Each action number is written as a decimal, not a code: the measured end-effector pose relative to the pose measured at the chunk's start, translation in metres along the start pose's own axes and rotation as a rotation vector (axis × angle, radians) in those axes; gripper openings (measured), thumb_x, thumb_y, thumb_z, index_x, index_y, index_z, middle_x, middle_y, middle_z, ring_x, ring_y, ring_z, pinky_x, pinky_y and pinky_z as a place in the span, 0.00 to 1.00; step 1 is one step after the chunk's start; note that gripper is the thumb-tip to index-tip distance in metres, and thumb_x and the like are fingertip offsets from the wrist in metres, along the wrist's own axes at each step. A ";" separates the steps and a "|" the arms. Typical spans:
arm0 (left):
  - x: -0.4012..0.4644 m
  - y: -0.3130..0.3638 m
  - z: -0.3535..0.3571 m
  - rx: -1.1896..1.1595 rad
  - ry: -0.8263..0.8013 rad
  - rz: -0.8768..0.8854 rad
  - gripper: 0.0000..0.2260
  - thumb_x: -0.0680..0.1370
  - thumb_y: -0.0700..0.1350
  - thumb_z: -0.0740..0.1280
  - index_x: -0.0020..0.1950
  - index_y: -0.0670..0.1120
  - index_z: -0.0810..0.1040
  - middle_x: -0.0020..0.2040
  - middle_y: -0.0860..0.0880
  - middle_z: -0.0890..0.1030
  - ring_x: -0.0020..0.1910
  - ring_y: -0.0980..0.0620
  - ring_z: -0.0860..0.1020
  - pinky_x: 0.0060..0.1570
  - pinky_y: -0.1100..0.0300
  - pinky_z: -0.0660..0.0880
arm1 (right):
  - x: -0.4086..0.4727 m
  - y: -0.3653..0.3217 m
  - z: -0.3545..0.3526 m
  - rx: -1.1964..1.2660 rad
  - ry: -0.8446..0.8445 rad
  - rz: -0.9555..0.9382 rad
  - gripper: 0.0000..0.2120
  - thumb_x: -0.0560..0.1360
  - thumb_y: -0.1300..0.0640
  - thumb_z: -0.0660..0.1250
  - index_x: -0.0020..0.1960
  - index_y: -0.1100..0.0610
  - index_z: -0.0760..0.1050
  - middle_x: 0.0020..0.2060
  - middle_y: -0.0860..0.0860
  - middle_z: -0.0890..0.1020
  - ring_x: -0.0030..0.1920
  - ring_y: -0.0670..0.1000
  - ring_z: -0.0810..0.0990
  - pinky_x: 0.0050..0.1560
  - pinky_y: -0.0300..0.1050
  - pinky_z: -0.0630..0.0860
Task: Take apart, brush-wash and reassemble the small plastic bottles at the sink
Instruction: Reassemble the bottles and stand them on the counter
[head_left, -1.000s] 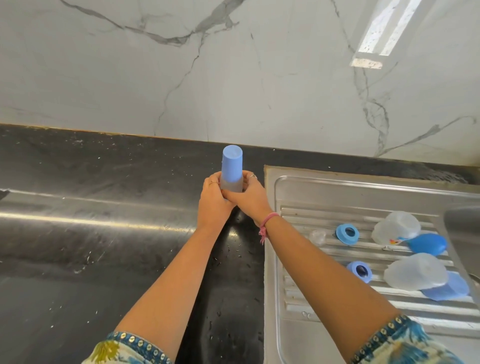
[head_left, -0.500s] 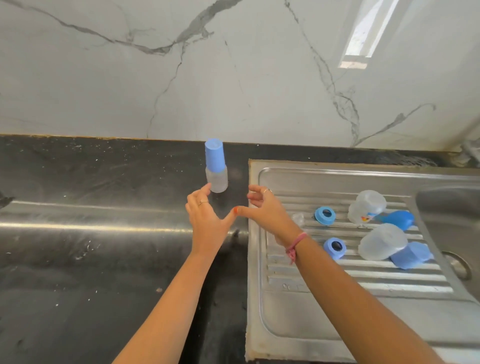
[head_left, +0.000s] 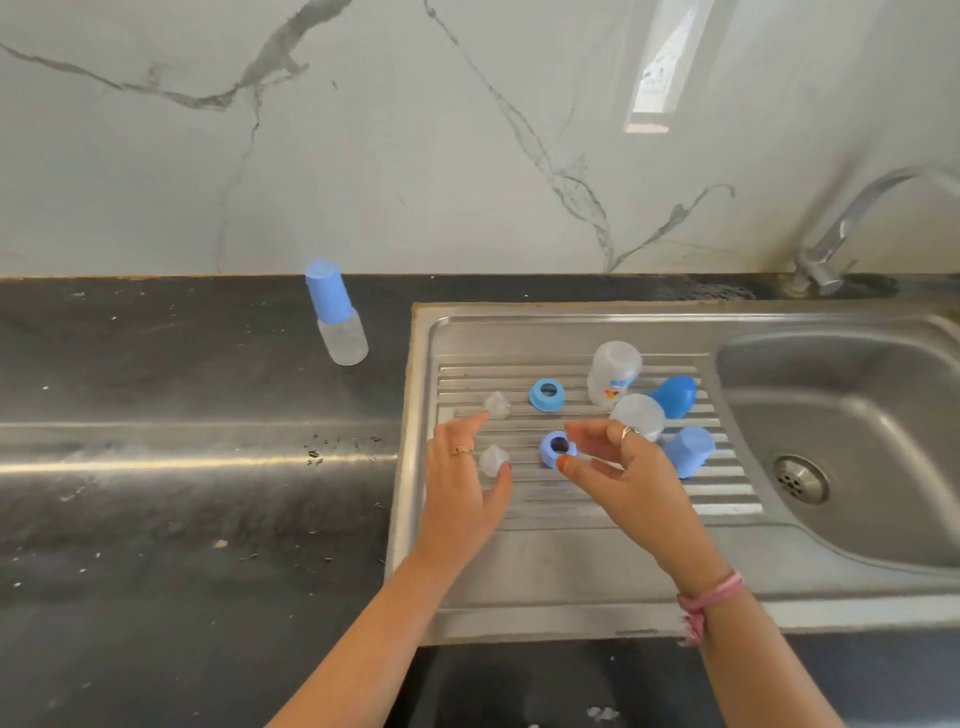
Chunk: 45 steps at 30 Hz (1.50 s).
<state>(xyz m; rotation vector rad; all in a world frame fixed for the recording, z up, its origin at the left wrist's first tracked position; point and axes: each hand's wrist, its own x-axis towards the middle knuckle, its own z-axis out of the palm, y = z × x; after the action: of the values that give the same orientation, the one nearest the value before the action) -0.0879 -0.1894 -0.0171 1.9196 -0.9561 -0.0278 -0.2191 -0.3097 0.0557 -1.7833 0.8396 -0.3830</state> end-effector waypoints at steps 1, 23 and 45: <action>-0.001 0.004 0.006 0.004 -0.003 -0.025 0.24 0.74 0.41 0.70 0.68 0.50 0.67 0.57 0.56 0.66 0.56 0.54 0.70 0.59 0.55 0.72 | -0.002 0.002 -0.010 -0.008 -0.008 -0.006 0.13 0.73 0.58 0.72 0.53 0.43 0.76 0.50 0.39 0.82 0.55 0.37 0.79 0.62 0.44 0.75; -0.003 0.019 0.050 0.106 0.126 -0.521 0.16 0.73 0.47 0.73 0.60 0.49 0.79 0.55 0.50 0.75 0.53 0.55 0.75 0.54 0.63 0.72 | 0.035 0.042 -0.023 -0.640 -0.491 -0.295 0.22 0.78 0.56 0.64 0.71 0.58 0.68 0.68 0.55 0.70 0.64 0.55 0.73 0.63 0.45 0.68; -0.005 0.045 -0.015 -0.649 0.086 -0.628 0.22 0.69 0.41 0.76 0.63 0.51 0.78 0.50 0.58 0.85 0.50 0.60 0.82 0.47 0.68 0.77 | 0.047 0.011 0.003 0.114 -0.351 -0.003 0.16 0.80 0.53 0.63 0.67 0.53 0.70 0.55 0.49 0.79 0.46 0.50 0.83 0.44 0.45 0.82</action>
<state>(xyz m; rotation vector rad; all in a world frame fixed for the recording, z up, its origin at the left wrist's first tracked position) -0.1125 -0.1855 0.0234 1.5119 -0.2017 -0.5486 -0.1881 -0.3425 0.0385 -1.6818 0.5556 -0.1101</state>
